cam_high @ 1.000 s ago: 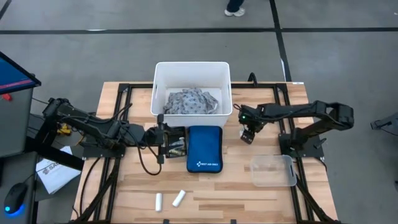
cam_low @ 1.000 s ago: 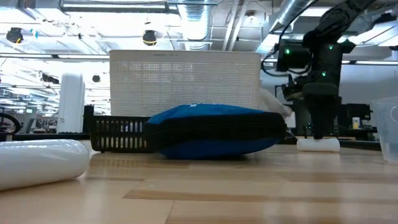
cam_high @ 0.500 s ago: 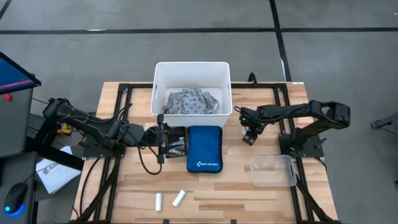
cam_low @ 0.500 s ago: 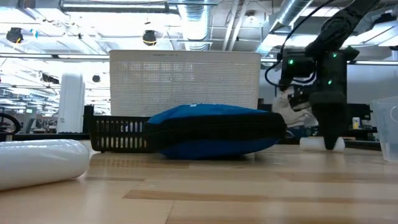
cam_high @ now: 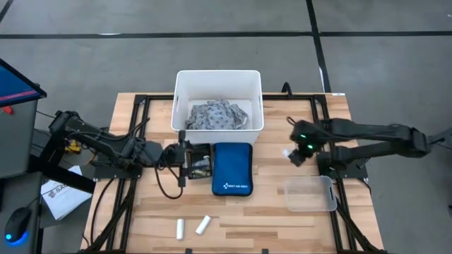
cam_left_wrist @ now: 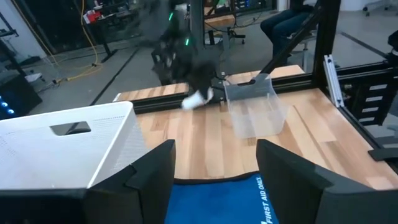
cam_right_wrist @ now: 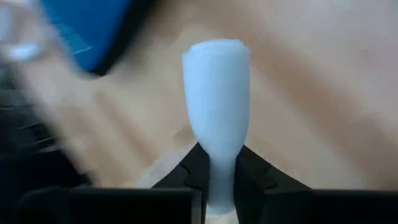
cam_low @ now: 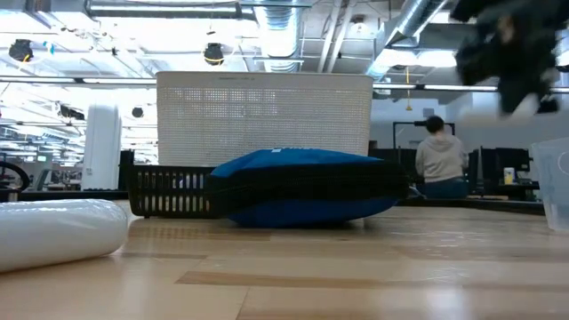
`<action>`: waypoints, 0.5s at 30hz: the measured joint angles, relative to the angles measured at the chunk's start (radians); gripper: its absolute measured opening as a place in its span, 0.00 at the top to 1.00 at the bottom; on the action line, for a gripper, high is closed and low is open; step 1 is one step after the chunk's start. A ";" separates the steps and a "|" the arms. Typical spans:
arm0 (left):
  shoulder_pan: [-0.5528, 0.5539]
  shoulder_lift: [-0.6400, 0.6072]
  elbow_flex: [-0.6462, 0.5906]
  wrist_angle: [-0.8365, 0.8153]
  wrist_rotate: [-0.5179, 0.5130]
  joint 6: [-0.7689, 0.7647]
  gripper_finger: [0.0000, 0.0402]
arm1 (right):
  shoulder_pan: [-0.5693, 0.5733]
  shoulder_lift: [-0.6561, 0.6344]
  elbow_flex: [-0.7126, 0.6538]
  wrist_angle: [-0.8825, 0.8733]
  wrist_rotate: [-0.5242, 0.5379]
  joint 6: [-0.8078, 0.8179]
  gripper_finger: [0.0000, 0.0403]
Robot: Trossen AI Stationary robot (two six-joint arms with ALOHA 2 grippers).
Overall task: Pick & place medical supplies in basket/bin
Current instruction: Put the top white rolled gauze into the transparent bin
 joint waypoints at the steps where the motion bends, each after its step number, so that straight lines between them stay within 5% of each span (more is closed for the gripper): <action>1: -0.003 0.000 0.000 0.000 0.000 0.000 0.47 | 0.041 -0.041 0.009 -0.010 -0.009 0.066 0.90; 7: -0.003 0.000 0.000 0.005 0.000 0.000 0.47 | 0.331 -0.195 0.016 -0.029 0.004 0.490 0.90; 15: -0.003 0.000 0.000 0.007 0.000 0.000 0.47 | 0.687 -0.141 0.016 -0.012 0.093 0.838 0.90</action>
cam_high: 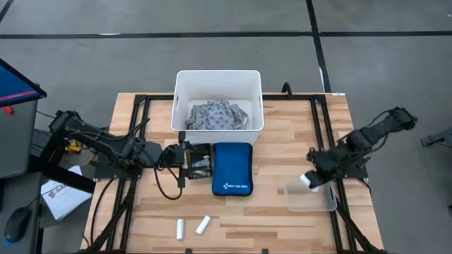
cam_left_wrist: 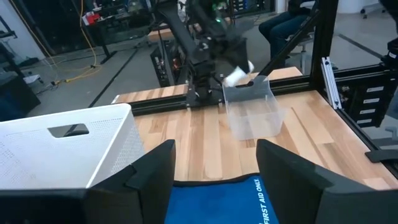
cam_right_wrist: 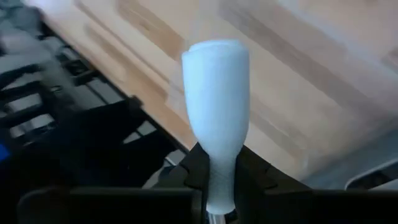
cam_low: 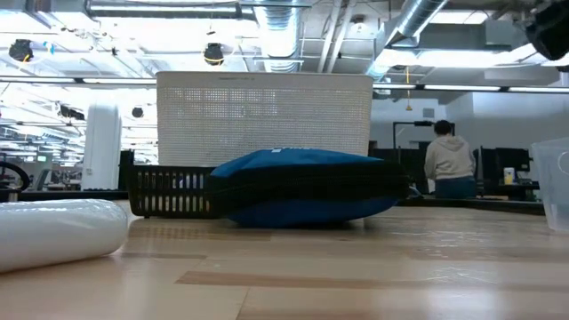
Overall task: Pick & place medical supplies in basket/bin
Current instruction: Put the top white rolled gauze into the transparent bin, then put the left white rolled gauze into the transparent bin
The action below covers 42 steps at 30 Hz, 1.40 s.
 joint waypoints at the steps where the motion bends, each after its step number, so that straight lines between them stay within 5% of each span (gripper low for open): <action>1: 0.000 0.000 0.000 0.000 0.000 0.000 0.47 | 0.037 0.021 0.000 0.006 0.012 0.034 0.90; 11: 0.000 0.000 0.000 0.001 -0.021 0.000 0.47 | 0.308 0.240 -0.018 0.012 0.083 0.336 0.89; 17: 0.000 0.000 0.000 0.002 -0.023 0.000 0.47 | 0.409 0.309 -0.023 0.015 0.118 0.488 0.79; 33: -0.023 -0.003 0.000 -0.013 0.044 -0.014 0.47 | 0.379 0.343 -0.023 0.145 0.153 0.480 0.42; 42: -0.271 0.003 0.078 -0.369 0.113 -0.260 0.47 | 0.371 0.345 0.058 0.343 0.288 0.494 0.41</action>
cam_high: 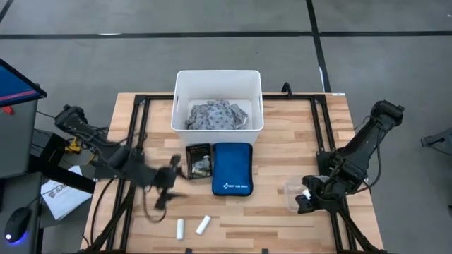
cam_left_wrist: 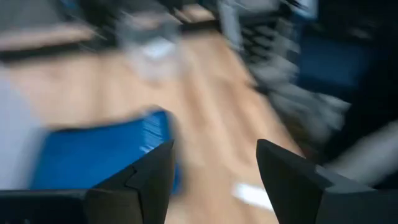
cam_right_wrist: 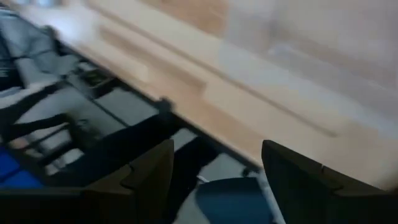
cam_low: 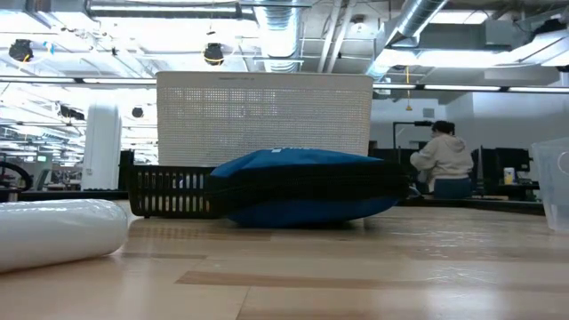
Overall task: Pick & place medical supplies in basket/bin
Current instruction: Put the left white rolled gauze into the transparent bin
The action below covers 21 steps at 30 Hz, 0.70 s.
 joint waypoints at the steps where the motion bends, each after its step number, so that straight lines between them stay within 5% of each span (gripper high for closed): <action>1: -0.043 0.008 0.000 -0.026 0.025 -0.032 0.47 | -0.002 0.004 0.009 0.008 0.011 0.000 0.41; 6: -0.213 0.101 0.000 -0.106 0.091 -0.071 0.47 | -0.006 0.037 0.029 0.018 0.026 -0.009 0.41; 21: -0.262 0.511 -0.034 -0.011 0.141 0.131 0.47 | -0.020 0.065 0.029 0.089 0.095 -0.018 0.41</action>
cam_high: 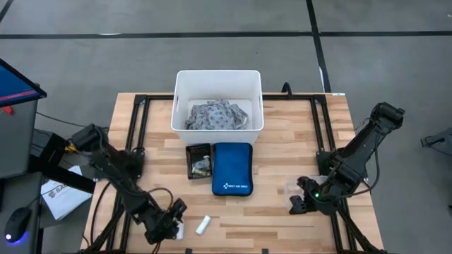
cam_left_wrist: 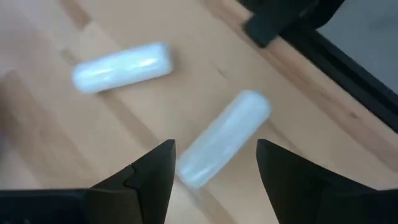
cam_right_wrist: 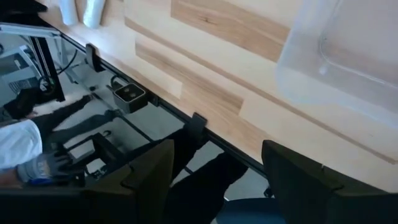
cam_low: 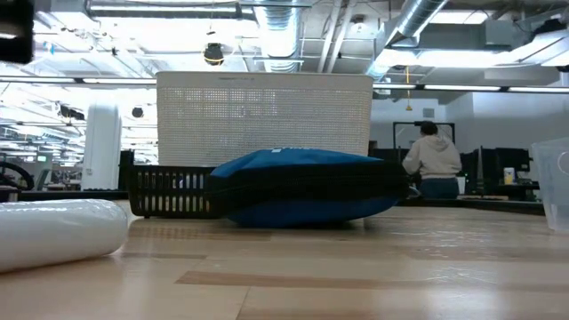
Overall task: Pick & place medical supplies in basket/bin
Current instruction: Put the left white rolled gauze into the transparent bin
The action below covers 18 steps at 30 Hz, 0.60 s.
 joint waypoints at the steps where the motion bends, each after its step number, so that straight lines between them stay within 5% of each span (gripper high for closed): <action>1: -0.005 0.008 -0.009 0.018 -0.010 0.002 0.47 | -0.001 0.000 0.000 0.000 0.002 0.000 0.41; 18: 0.011 0.015 -0.177 0.222 0.005 0.108 0.48 | -0.008 0.000 0.000 0.029 0.021 0.000 0.41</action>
